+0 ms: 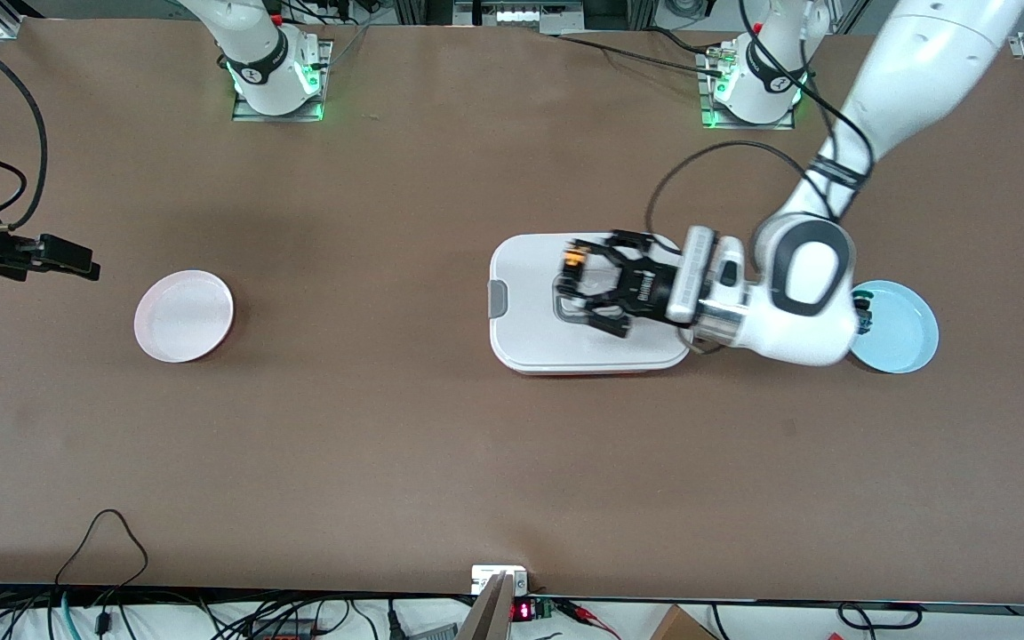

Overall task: Transfer orange switch to right arm and place
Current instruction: 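Lift the orange switch with the left gripper toward the right gripper, then bring the right gripper to the switch while the left gripper holds it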

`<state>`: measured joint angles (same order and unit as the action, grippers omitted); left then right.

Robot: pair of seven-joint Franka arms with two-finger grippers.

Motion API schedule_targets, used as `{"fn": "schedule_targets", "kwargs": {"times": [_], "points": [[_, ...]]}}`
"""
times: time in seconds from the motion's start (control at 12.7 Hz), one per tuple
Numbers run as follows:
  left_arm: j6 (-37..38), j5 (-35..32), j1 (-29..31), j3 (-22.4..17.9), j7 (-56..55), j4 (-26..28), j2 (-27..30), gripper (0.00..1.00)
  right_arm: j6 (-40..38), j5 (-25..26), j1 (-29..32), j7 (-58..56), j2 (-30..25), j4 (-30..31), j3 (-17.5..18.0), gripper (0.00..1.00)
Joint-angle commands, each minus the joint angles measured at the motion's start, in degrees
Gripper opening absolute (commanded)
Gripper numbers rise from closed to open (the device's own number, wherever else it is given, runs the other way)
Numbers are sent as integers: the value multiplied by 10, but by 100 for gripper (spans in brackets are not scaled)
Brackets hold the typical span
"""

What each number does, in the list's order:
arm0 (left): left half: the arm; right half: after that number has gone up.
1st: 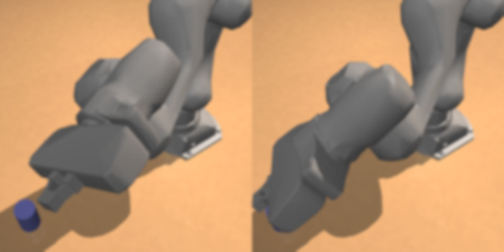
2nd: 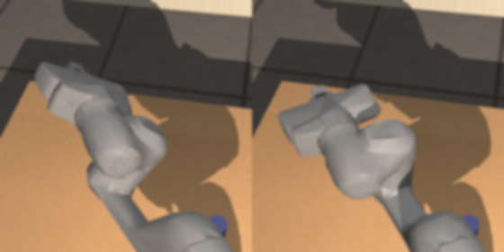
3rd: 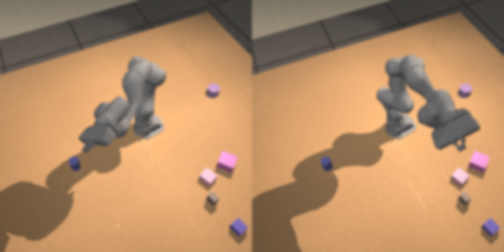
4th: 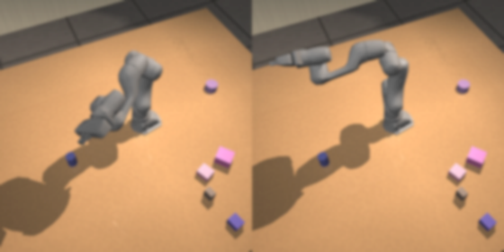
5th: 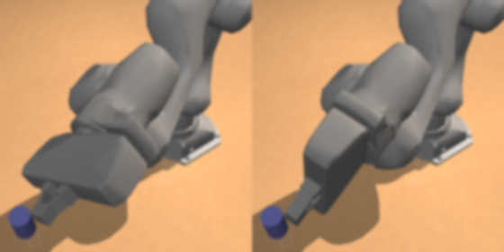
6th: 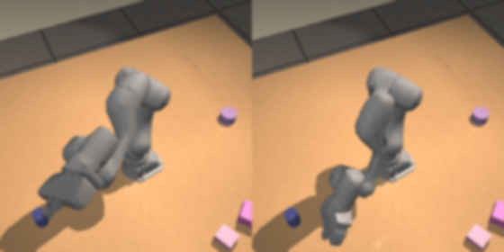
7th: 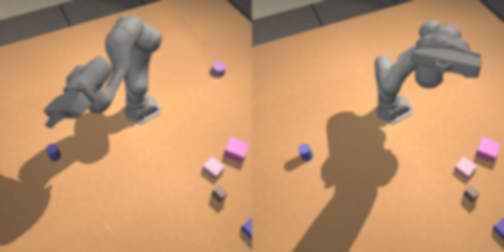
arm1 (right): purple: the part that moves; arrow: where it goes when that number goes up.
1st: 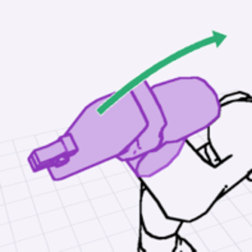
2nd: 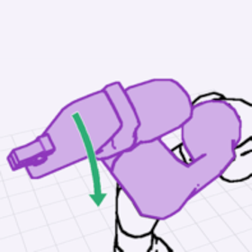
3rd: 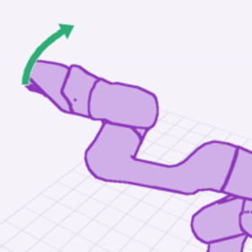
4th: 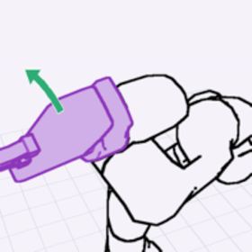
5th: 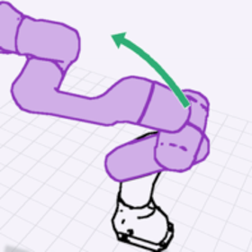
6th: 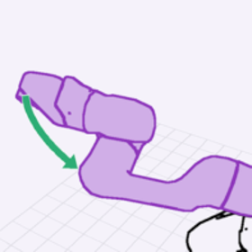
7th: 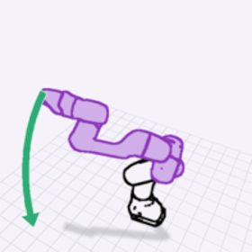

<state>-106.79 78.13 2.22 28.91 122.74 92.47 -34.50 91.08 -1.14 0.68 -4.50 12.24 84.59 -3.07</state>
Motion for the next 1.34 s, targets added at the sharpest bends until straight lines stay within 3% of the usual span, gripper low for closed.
{"fn": "schedule_targets", "kwargs": {"times": [0.0, 0.16, 0.31, 0.47, 0.71, 0.94, 1.1, 1.26], "points": [[-82, 83, -85, -4, -13, -35, 2, 0, -43, -73, 5, -13, -8, -7, -14, 100], [-167, 165, -152, -4, -13, -45, 3, 0, -51, -151, 22, -24, -7, -7, -26, 100], [-262, 236, -223, -4, -13, -83, -2, 0, -60, -184, 27, -33, -1, -2, -25, 100], [-334, 282, -273, -9, -14, -133, -21, 0, -100, -277, 28, -32, 5, 3, -25, 100], [-404, 283, -317, -10, -47, -187, -39, 0, -106, -367, 25, -32, 3, 34, -25, 100], [-498, 282, -363, -11, -62, -234, -47, 1, -108, -543, 49, -77, 5, 124, -25, 100], [-504, 282, -375, -11, -85, -248, -52, 1, -112, -637, 56, -78, 6, 188, -25, 100], [-505, 282, -382, -11, -88, -249, -51, 0, -116, -685, 56, -74, 5, 210, -25, 100]]}}
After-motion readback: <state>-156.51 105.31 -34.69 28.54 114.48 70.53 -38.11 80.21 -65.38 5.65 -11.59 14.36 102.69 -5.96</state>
